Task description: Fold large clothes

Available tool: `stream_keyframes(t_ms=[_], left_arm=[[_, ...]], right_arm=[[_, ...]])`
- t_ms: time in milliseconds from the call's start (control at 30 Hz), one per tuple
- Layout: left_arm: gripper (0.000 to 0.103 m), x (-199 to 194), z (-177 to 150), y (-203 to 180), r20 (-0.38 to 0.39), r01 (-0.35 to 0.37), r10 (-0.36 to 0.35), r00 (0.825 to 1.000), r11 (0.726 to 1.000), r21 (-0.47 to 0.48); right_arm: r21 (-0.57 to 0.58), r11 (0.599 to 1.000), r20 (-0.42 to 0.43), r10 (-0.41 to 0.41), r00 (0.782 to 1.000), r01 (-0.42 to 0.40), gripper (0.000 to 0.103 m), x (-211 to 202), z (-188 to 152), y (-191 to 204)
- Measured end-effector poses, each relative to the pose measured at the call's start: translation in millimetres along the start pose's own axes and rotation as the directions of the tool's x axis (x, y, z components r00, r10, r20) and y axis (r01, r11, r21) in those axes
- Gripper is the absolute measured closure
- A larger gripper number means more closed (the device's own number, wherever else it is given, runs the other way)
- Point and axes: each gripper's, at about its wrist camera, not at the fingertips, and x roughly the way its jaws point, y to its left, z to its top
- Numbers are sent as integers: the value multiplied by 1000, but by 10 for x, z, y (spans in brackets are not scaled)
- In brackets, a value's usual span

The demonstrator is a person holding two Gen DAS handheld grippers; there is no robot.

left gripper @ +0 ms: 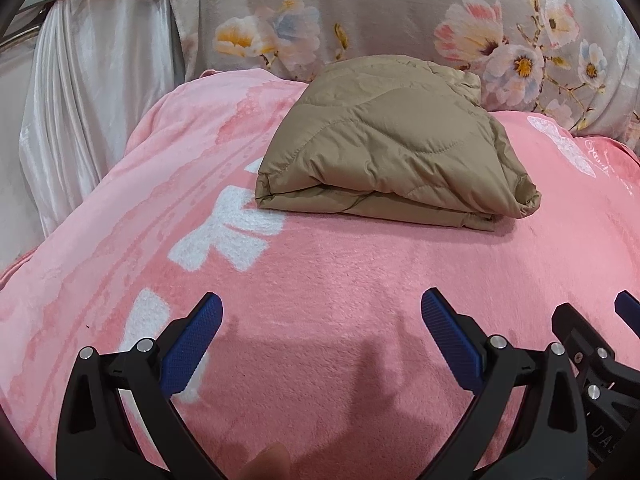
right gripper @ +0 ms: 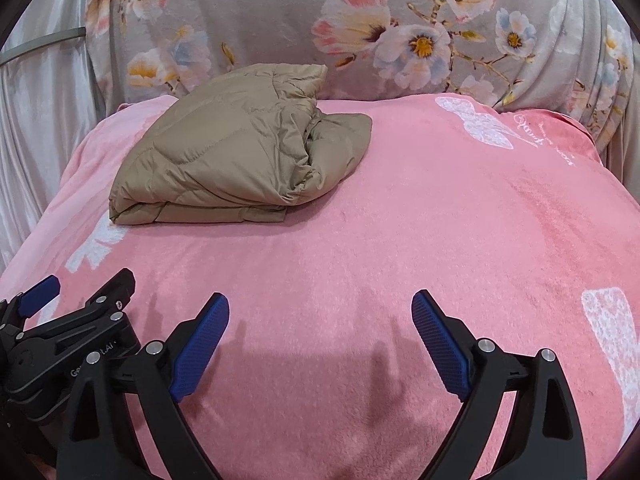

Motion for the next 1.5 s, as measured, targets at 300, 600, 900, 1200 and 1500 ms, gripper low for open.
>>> stream_keyframes(t_ms=[300,600,900,1200,1500], left_arm=[[6,-21,3,7,10,-10,10,1000,1000,3],[6,-16,0,13,9,-12,12,1000,1000,2],[6,-15,-7,18,11,-20,20,1000,1000,4],[6,-12,-9,21,11,-19,19,1000,1000,6],[6,-11,-11,21,12,-19,19,1000,1000,8]], right_arm=[[-39,999,10,-22,1000,23,13,-26,-16,85],[-42,999,14,-22,1000,23,13,-38,-16,84],[-42,999,14,-20,1000,21,13,-31,-20,74],[-41,999,13,-22,1000,22,13,-32,-21,73],[-42,999,13,-23,1000,23,13,-32,-21,69]])
